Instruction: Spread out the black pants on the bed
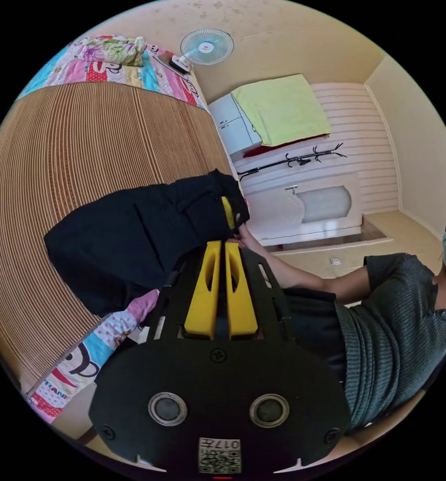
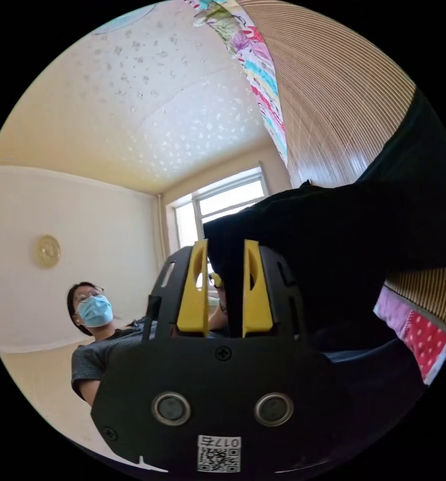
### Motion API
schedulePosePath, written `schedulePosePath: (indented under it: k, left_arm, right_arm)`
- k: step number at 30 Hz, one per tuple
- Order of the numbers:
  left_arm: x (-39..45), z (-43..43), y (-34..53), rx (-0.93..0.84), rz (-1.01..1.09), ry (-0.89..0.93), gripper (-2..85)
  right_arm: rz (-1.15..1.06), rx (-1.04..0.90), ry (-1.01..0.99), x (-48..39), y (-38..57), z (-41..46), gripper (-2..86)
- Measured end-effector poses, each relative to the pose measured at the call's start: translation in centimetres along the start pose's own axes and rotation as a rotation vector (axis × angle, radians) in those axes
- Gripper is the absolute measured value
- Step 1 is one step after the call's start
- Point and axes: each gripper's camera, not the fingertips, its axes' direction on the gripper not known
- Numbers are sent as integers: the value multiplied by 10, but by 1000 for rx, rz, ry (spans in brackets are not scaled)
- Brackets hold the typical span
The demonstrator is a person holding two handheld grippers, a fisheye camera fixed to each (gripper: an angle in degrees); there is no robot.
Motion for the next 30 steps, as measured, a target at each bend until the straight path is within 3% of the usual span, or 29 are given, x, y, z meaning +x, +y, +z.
schedulePosePath:
  k: [3,7,12,14,21,23,26,30]
  left_arm:
    - [-5,18,-6,-44,-44,-66,-9]
    - [-3,33,-14,-63,-64,-106,0]
    - [-9,34,-23,-73,-76,-57,35]
    - [-13,19,-21,-34,-86,-84,37]
    - [-58,-33,7,70,-269,-157,50]
    - [-81,-44,20,88,-356,-184,61]
    - [-114,-48,32,62,-479,-256,100]
    - [-163,-38,38,-4,-594,-272,151]
  right_arm:
    - [-35,37,-23,2,6,4,210]
    - [-92,-14,267,-25,1,26,210]
    - [-48,-56,601,-48,-20,53,152]
    - [28,-43,770,-51,-36,56,69]
    - [-62,-75,1030,-79,-86,56,23]
    - [-55,-121,1207,-77,-108,40,18]
    - [178,88,1421,-77,-114,-11,13]
    - [194,240,1410,-93,-97,-37,8]
